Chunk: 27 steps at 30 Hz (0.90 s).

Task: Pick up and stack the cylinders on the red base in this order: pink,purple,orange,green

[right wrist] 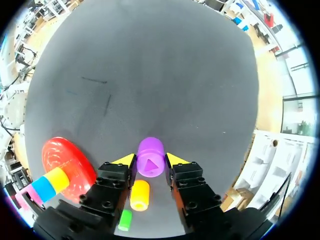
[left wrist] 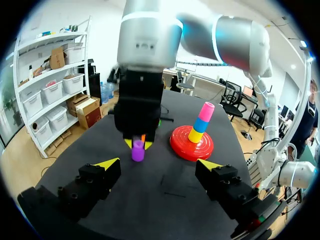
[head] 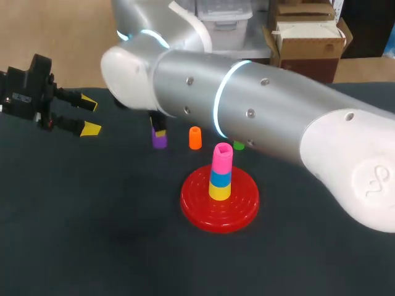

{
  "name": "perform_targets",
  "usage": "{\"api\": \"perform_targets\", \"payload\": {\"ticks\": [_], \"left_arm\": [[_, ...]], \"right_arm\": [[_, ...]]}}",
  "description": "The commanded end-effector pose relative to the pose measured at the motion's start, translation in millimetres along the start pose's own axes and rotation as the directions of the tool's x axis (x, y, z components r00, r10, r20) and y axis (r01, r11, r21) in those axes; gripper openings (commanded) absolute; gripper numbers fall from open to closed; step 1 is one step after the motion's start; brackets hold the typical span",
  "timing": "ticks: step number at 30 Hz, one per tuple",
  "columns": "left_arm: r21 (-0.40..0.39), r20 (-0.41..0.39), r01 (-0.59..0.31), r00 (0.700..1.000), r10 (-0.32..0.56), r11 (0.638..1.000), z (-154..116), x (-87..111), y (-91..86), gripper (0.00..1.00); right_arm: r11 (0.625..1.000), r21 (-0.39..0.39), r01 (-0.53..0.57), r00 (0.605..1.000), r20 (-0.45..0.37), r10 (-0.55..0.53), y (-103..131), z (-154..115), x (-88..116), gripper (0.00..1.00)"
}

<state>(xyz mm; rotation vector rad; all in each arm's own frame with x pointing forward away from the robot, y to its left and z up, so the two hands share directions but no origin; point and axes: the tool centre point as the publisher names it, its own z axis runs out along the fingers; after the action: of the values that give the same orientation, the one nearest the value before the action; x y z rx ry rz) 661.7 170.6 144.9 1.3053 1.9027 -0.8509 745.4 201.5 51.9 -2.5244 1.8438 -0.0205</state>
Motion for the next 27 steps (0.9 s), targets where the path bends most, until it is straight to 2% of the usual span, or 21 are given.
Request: {"api": "perform_targets", "payload": {"ticks": [1, 6, 9, 12, 17, 22, 27], "left_arm": [[0.003, 0.003, -0.004, 1.0, 0.003, 1.0, 0, 1.6, 1.2, 1.0], [0.003, 0.003, -0.004, 1.0, 0.003, 1.0, 0, 1.6, 1.2, 1.0], [0.003, 0.003, -0.004, 1.0, 0.003, 1.0, 0, 1.6, 1.2, 1.0], [0.003, 0.003, -0.004, 1.0, 0.003, 1.0, 0, 1.6, 1.2, 1.0], [0.003, 0.003, -0.004, 1.0, 0.003, 1.0, 0, 1.6, 1.2, 1.0], [0.003, 0.003, -0.004, 1.0, 0.003, 1.0, 0, 1.6, 1.2, 1.0], [0.003, 0.003, -0.004, 1.0, 0.003, 1.0, 0, 1.6, 1.2, 1.0]], "right_arm": [[0.998, 0.061, 0.015, 1.0, -0.01, -0.014, 22, -58, 9, 0.0], [0.984, 0.169, 0.051, 0.999, 0.011, -0.053, 51, -141, 23, 0.0], [0.968, 0.235, 0.091, 0.995, 0.007, -0.096, 81, -183, 28, 0.0], [0.95, 0.29, 0.116, 0.993, -0.007, -0.12, 117, -212, 35, 0.0], [0.925, 0.357, 0.129, 0.991, -0.006, -0.136, 175, -228, 39, 0.0], [0.914, 0.394, 0.1, 0.993, 0.016, -0.115, 224, -219, 45, 0.0], [0.902, 0.427, 0.059, 0.997, 0.017, -0.073, 259, -210, 51, 0.0]]}}
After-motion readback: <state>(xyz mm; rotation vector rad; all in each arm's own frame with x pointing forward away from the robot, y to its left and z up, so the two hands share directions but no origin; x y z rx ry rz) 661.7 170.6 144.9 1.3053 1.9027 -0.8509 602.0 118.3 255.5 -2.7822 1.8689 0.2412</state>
